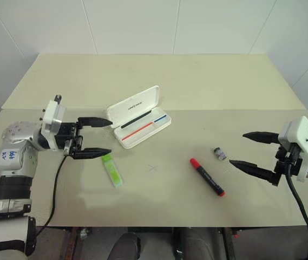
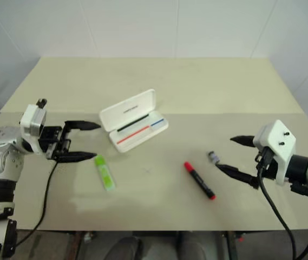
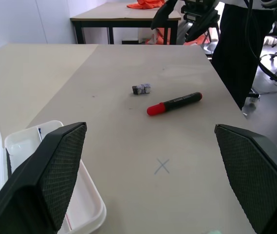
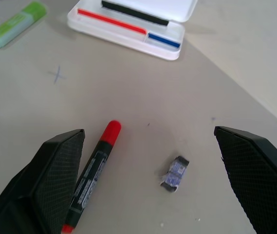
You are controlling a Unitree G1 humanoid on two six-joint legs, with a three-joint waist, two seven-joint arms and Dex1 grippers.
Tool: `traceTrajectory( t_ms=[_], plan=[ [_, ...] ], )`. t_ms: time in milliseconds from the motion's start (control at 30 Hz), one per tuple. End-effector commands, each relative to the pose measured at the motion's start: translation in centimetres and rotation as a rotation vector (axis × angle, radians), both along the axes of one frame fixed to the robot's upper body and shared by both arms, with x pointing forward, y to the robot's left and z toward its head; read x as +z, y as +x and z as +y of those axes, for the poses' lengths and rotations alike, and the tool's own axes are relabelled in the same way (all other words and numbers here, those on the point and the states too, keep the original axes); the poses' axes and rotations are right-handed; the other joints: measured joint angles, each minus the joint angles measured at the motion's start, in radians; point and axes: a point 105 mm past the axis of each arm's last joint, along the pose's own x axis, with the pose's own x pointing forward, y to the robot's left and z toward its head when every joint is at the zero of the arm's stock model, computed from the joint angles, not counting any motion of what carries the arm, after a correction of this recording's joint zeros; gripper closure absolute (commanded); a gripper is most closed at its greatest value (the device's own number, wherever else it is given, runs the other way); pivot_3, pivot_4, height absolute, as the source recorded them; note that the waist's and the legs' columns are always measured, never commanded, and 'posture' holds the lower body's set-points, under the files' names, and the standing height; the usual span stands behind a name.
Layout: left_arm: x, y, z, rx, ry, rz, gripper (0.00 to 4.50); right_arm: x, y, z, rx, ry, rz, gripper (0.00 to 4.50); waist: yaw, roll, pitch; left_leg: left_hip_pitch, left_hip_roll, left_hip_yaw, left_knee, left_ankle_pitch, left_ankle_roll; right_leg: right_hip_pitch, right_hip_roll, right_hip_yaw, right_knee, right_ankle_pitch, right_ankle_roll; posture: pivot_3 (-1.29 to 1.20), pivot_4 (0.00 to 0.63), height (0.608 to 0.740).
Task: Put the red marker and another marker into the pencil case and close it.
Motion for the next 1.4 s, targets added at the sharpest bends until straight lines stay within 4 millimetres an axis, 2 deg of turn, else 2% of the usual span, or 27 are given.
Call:
traceTrajectory(
  t_ms=[33, 500, 667, 767, 933, 1100, 1233, 1400],
  plan=[
    [0.4, -0.5, -0.2, -0.077, 0.023, -0.028, 0.02, 0.7, -0.2, 0.9, 0.010, 0.006, -0.061, 0.00, 0.000, 0.000, 0.000, 0.000, 0.000, 0.000, 0.000, 0.000, 0.000, 0.000, 0.000, 0.000, 0.000, 0.000, 0.000, 0.00, 0.150, 0.740],
    [0.2, -0.1, -3.7, -0.172, -0.018, -0.027, 0.02, 1.1, -0.6, 2.3, -0.011, 0.056, -0.114, 0.00, -0.001, -0.001, 0.000, 0.000, 0.000, 0.001, 0.000, 0.000, 0.000, 0.000, 0.000, 0.001, 0.001, 0.001, 0.001, 0.00, 0.150, 0.740],
    [-1.3, 0.1, -4.6, -0.144, 0.014, -0.031, 0.02, 1.3, 0.5, 2.3, -0.014, 0.067, -0.133, 0.00, -0.003, -0.001, 0.000, 0.000, 0.000, 0.002, 0.000, 0.000, 0.000, 0.000, 0.001, 0.002, 0.000, 0.002, 0.001, 0.00, 0.150, 0.740],
    [-2.2, 1.0, -5.6, -0.096, 0.035, -0.013, 0.02, 1.3, 1.1, 2.1, -0.032, 0.062, -0.127, 0.00, 0.000, -0.001, 0.000, 0.000, 0.000, 0.002, 0.000, 0.000, 0.000, 0.000, 0.001, 0.002, 0.001, 0.002, 0.001, 0.00, 0.150, 0.740],
    [-3.0, 2.0, -6.7, -0.015, 0.068, 0.011, 0.02, 0.7, 1.0, 2.2, -0.033, 0.069, -0.122, 0.00, 0.001, -0.001, 0.000, -0.001, 0.000, 0.002, 0.001, 0.000, 0.001, 0.000, 0.001, 0.004, 0.000, 0.003, 0.002, 0.00, 0.150, 0.740],
    [-3.8, 3.7, -6.4, 0.138, 0.111, 0.031, 0.02, 0.5, 0.8, 2.5, -0.040, 0.076, -0.125, 0.00, 0.001, -0.001, 0.000, -0.001, -0.001, 0.002, 0.002, 0.000, 0.001, 0.001, 0.001, 0.005, 0.000, 0.003, 0.004, 0.00, 0.150, 0.740],
    [-4.2, 3.6, -6.8, 0.130, 0.117, 0.049, 0.02, 0.1, 0.6, 2.3, -0.060, 0.078, -0.115, 0.00, 0.000, -0.001, 0.000, 0.000, -0.001, 0.003, 0.002, 0.000, 0.001, 0.000, 0.001, 0.005, 0.001, 0.003, 0.004, 0.00, 0.150, 0.740],
    [-5.1, 4.5, -6.8, 0.220, 0.182, 0.077, 0.02, 0.1, 0.2, 2.0, -0.074, 0.085, -0.124, 0.00, 0.001, -0.001, 0.000, 0.000, -0.001, 0.003, 0.003, 0.000, 0.001, 0.001, 0.001, 0.006, 0.001, 0.004, 0.004, 0.00, 0.150, 0.740]
  ],
)
